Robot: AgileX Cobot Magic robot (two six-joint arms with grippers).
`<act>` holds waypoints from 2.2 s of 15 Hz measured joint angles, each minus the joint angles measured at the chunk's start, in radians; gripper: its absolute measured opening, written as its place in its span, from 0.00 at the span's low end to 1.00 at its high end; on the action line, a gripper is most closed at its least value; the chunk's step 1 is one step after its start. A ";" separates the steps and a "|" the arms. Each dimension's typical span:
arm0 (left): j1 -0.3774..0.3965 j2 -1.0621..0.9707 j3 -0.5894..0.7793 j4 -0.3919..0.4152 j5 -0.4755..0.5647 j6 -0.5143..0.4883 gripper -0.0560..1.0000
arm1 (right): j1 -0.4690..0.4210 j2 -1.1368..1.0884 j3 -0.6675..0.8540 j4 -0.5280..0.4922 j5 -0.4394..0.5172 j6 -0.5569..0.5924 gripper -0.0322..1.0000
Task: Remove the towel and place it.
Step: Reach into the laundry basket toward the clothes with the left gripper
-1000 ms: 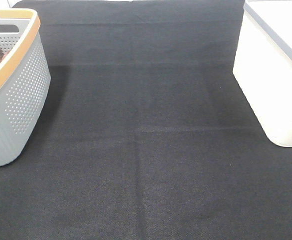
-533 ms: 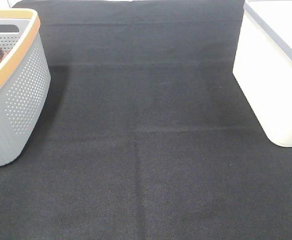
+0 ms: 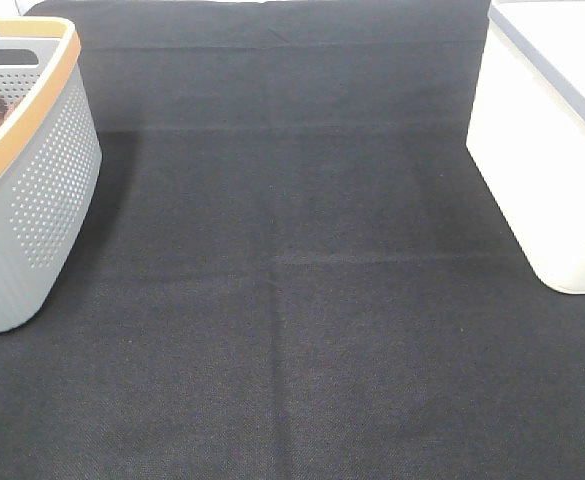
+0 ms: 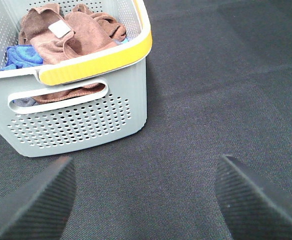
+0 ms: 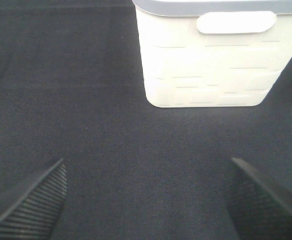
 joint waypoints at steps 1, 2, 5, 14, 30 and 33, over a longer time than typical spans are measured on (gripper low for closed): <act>0.000 0.000 0.000 0.000 0.000 0.000 0.75 | 0.000 0.000 0.000 0.000 0.000 0.000 0.81; 0.000 0.000 0.000 0.000 0.000 0.000 0.75 | 0.000 0.000 0.000 0.000 0.000 0.000 0.81; 0.000 0.000 0.000 -0.001 0.000 0.000 0.75 | 0.000 0.000 0.000 0.000 0.000 0.000 0.81; 0.000 0.060 -0.015 -0.005 -0.251 -0.058 0.75 | 0.000 0.000 0.000 0.001 0.000 0.000 0.81; 0.000 1.309 -0.566 0.055 -0.648 -0.149 0.75 | 0.000 0.000 0.000 0.003 0.000 0.000 0.81; 0.008 1.453 -0.654 0.176 -0.612 -0.314 0.75 | 0.000 0.000 0.000 0.003 0.000 0.000 0.81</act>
